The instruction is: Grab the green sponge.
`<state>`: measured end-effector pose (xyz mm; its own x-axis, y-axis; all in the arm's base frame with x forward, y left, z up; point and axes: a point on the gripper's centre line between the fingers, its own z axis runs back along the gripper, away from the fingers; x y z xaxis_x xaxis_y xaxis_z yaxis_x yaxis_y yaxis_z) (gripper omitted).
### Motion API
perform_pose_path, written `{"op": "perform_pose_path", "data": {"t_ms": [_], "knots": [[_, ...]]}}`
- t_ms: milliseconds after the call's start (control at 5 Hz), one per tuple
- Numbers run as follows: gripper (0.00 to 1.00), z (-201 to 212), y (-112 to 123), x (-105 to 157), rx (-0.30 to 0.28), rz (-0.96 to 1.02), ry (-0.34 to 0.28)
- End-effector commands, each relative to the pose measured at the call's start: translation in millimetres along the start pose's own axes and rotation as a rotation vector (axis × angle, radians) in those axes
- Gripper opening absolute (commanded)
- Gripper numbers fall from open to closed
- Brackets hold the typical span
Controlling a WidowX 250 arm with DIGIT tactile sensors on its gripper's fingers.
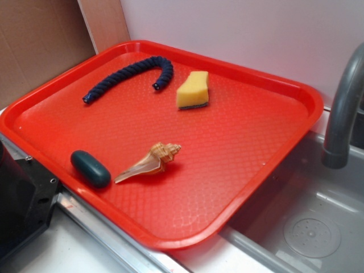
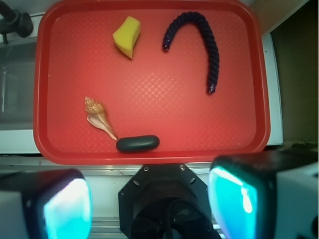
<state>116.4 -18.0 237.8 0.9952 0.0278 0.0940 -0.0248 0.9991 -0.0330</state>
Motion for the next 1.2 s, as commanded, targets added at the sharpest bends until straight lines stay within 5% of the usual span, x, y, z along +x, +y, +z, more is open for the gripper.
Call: {"op": "perform_pose_path", "data": {"t_ms": [0,200,400,600,800,1000], "knots": [[1.0,0,0,0,0.0,0.0,0.0],[1.0,-46,-17,45,-0.035,0.195,-0.025],[1.0,-54,-31,94,-0.155,0.204,-0.001],[1.0,-70,-28,144,-0.21,0.441,-0.136],[1.0,-97,-21,183,-0.182,0.626,-0.198],[1.0,-135,-5,196,-0.11,0.694,-0.184]]}}
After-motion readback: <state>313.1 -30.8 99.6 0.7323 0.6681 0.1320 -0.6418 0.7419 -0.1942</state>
